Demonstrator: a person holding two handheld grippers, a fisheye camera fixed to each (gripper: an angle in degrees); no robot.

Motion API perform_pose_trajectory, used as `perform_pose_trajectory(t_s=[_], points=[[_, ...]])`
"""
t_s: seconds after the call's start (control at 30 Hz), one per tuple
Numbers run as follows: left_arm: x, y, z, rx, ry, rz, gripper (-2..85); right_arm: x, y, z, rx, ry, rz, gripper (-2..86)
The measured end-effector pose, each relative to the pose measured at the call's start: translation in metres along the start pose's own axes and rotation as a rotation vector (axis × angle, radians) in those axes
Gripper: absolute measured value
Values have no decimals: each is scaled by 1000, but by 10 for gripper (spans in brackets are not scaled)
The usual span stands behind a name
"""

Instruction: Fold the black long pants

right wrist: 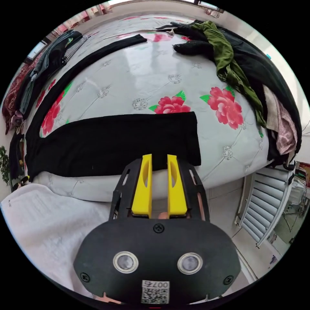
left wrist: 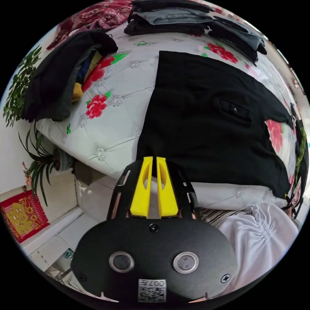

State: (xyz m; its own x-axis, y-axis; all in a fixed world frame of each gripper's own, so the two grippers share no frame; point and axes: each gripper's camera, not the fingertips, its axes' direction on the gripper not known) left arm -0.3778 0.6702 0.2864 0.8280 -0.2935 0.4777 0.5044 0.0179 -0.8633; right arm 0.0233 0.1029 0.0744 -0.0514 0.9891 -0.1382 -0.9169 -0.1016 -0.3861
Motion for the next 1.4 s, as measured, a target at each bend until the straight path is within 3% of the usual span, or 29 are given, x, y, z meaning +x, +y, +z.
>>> perform_pose_trajectory(t_s=[0.1,0.2,0.3,0.37,0.63,0.9,1.03,1.2,1.4], points=[[-5,-2,-4,-9,18,-5,1,14,-11,-6,-42,104,3,85],[-14,9,-16,43,74,-36,-4,27,-16,-21,-42,35,20,84],[-25,25,-39,113,26,-68,1,21,-17,-66,151,43,42,80],[-30,28,-46,137,67,-75,12,11,-32,-95,273,-56,13,77],[0,-1,-38,92,210,-85,5,-47,-172,-113,336,-340,-60,71],[-9,3,-37,4,283,-187,-8,-154,-290,-112,349,-302,-306,72],[-32,23,-33,-29,275,-294,-6,-167,-320,-75,233,-86,-303,74],[-69,56,-22,9,360,-479,25,-113,-300,-81,281,-136,-210,71],[-109,85,-2,91,532,-608,66,-20,-172,-122,364,-301,-92,64]])
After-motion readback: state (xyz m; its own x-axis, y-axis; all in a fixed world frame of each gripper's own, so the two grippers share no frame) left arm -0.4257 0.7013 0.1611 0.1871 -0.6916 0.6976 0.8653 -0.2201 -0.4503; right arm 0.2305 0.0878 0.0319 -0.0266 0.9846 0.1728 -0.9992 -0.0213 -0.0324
